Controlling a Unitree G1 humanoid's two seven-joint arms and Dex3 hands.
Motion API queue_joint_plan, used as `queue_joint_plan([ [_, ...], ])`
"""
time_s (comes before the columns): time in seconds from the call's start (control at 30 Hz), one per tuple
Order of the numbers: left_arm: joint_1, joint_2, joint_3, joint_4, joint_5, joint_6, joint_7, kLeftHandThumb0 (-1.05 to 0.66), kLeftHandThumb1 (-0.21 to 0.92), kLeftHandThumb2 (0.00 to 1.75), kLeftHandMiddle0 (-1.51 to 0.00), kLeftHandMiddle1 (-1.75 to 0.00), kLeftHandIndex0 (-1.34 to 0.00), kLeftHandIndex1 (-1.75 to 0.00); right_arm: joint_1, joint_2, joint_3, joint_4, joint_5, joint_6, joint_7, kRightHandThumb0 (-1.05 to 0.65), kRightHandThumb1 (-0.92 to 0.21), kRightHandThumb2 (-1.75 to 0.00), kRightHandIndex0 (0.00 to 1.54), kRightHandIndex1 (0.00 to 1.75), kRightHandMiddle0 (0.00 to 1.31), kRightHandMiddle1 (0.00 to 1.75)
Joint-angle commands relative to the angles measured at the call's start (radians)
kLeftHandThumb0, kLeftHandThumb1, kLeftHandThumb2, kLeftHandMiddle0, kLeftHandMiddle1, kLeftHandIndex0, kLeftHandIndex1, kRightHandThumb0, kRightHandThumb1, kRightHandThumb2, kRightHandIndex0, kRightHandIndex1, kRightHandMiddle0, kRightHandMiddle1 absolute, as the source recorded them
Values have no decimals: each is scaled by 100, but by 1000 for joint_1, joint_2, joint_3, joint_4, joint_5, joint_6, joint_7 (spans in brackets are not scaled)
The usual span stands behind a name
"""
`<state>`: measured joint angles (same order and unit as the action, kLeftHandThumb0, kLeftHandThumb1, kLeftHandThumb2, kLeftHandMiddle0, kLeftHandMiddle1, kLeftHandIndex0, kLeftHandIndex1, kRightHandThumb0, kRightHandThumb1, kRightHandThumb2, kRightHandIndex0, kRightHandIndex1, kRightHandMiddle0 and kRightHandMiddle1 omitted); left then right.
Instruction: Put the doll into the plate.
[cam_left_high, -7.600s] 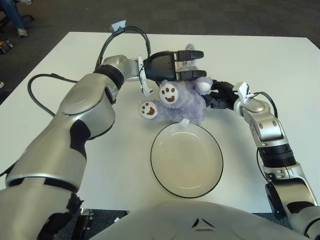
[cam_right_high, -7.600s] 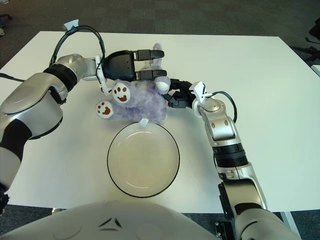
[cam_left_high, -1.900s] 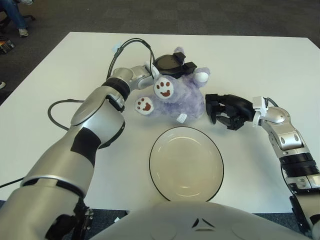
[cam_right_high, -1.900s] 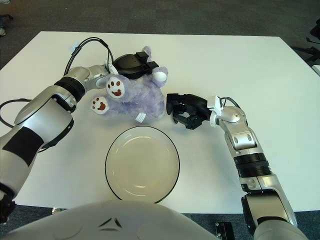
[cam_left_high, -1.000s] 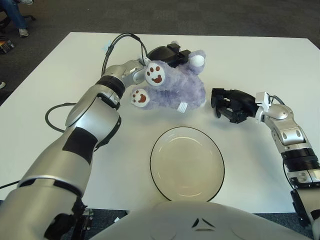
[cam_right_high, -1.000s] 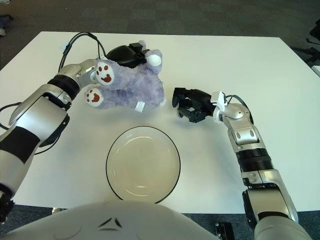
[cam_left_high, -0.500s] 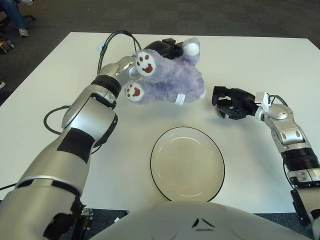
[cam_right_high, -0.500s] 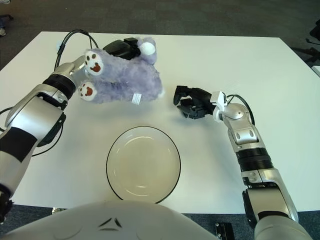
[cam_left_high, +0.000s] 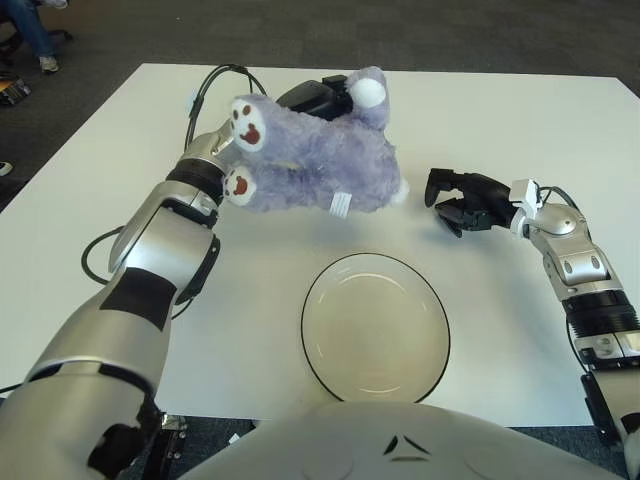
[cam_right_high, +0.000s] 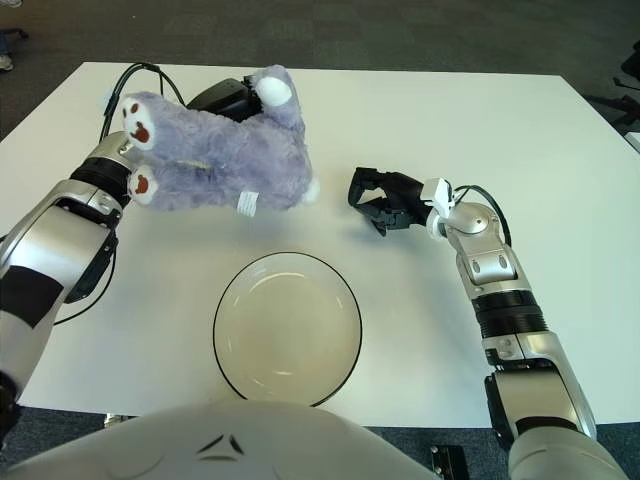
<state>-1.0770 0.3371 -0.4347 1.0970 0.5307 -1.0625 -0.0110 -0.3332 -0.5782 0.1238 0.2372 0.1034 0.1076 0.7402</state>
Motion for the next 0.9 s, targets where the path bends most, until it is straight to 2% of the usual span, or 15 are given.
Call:
queue_joint_plan([
  [0.0, 8, 4, 25, -10, -36, -21, -28, -1, 18, 147, -60, -175, -58, -175, 79, -2, 55, 82, -57, 84, 14, -35, -92, -50, 126, 175, 21, 172],
  [0.03, 16, 4, 29, -13, -43, -39, -29, -1, 18, 148, -60, -175, -59, -175, 78, -1, 54, 86, -55, 87, 13, -35, -92, -50, 126, 175, 21, 172],
  [0.13, 37, 5, 41, -20, -56, -86, -24, -1, 6, 157, -77, -175, -67, -162, 76, 2, 49, 95, -48, 94, 13, -35, -92, -50, 126, 175, 21, 172],
  [0.27, 62, 10, 53, -33, -62, -131, -25, -1, 2, 161, -82, -175, -69, -160, 72, 4, 46, 104, -44, 100, 13, -35, -92, -50, 126, 175, 21, 173],
  [0.57, 122, 28, 79, -70, -83, -205, -37, -1, 10, 148, -73, -175, -71, -150, 70, 8, 36, 113, -36, 97, 7, -35, -92, -48, 126, 175, 22, 171],
  [0.87, 174, 37, 93, -145, -122, -212, -85, -1, 17, 138, -65, -175, -74, -142, 67, 14, 29, 120, -28, 99, 8, -35, -92, -46, 127, 175, 25, 168],
])
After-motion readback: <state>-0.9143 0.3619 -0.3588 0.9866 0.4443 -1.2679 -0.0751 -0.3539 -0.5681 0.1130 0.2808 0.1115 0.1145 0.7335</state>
